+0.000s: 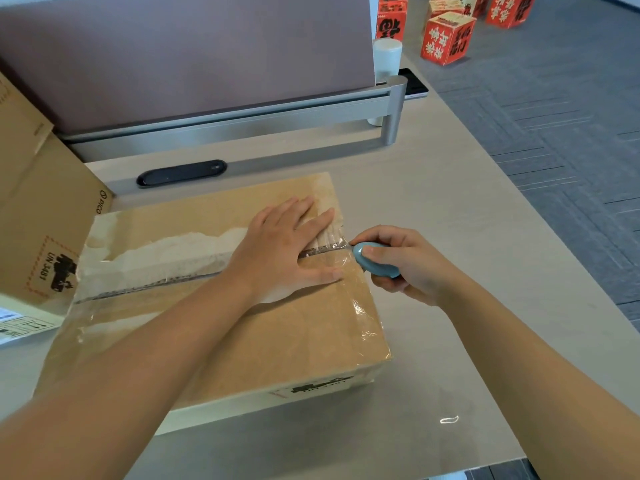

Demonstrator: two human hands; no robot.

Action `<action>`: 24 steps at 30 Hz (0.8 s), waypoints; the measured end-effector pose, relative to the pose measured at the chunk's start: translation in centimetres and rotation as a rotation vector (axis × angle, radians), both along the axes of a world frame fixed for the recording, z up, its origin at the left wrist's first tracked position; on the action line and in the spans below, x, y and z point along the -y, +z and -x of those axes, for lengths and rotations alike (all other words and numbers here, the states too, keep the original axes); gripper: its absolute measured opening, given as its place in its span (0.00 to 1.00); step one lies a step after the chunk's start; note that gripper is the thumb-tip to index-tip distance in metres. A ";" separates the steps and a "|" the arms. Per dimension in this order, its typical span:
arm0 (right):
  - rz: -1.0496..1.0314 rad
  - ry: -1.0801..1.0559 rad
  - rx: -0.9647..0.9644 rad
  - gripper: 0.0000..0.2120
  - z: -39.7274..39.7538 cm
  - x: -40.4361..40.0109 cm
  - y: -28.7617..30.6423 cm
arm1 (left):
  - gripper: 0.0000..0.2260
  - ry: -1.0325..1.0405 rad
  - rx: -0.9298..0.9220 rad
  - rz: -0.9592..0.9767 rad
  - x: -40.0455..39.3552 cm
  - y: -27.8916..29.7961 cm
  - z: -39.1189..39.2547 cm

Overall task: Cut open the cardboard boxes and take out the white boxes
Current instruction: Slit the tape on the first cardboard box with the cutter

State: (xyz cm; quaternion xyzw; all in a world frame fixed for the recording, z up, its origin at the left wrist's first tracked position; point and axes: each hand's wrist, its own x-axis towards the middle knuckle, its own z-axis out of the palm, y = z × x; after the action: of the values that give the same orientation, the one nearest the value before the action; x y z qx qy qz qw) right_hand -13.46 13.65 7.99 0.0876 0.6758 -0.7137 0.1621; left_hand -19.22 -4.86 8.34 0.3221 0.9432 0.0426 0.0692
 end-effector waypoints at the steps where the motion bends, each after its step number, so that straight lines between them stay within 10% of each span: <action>1: 0.017 0.006 0.008 0.07 -0.1 -0.1 0.0 | 0.46 0.001 0.000 -0.003 0.0 0.0 0.0; 24: -0.085 0.019 -0.044 0.07 -2.2 0.0 0.2 | 0.47 0.006 -0.002 -0.006 0.0 0.2 -0.1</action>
State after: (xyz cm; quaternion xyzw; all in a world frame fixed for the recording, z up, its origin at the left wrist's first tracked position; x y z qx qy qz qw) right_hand -11.30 13.62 8.17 0.0724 0.7097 -0.6845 0.1503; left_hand -19.07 -4.88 8.53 0.3194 0.9442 0.0453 0.0670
